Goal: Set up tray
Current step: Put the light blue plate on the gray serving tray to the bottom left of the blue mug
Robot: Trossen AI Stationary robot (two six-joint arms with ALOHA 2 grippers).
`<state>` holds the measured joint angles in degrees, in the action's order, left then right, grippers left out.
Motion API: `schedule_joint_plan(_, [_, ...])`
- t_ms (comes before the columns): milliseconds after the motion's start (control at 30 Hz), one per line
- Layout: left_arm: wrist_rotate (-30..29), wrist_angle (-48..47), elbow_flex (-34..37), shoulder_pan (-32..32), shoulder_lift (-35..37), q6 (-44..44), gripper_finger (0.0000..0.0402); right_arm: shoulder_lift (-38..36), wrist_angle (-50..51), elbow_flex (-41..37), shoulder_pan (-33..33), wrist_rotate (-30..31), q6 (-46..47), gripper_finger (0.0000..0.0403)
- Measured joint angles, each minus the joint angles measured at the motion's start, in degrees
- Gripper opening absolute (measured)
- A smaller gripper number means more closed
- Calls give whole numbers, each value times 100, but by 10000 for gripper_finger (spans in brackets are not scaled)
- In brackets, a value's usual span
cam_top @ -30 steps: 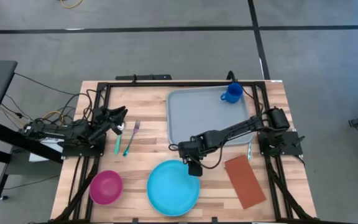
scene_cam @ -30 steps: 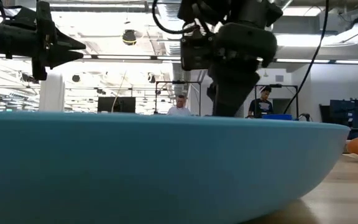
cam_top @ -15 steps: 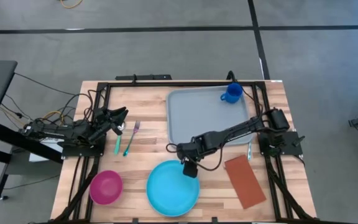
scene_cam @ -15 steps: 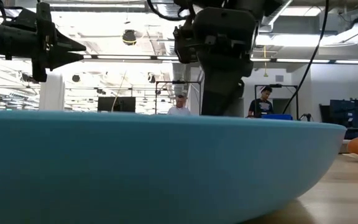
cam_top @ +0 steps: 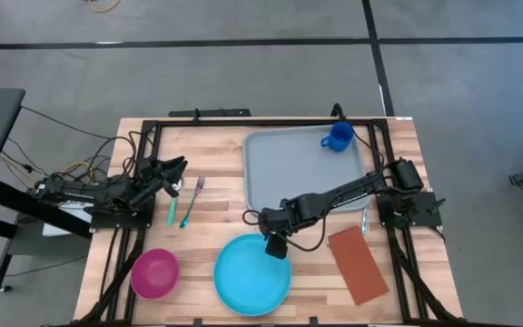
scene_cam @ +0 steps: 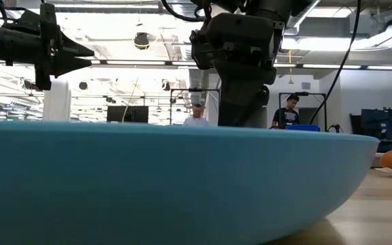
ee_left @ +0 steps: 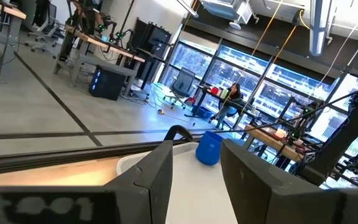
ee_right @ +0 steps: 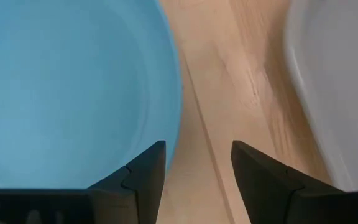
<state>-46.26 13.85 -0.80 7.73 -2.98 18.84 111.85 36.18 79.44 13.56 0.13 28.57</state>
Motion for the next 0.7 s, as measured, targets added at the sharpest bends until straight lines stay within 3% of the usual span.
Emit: schedule_joint_plan(700, [0, -28, 0, 2, 0, 6, 123, 555, 443, 65, 109, -212, -145, 175])
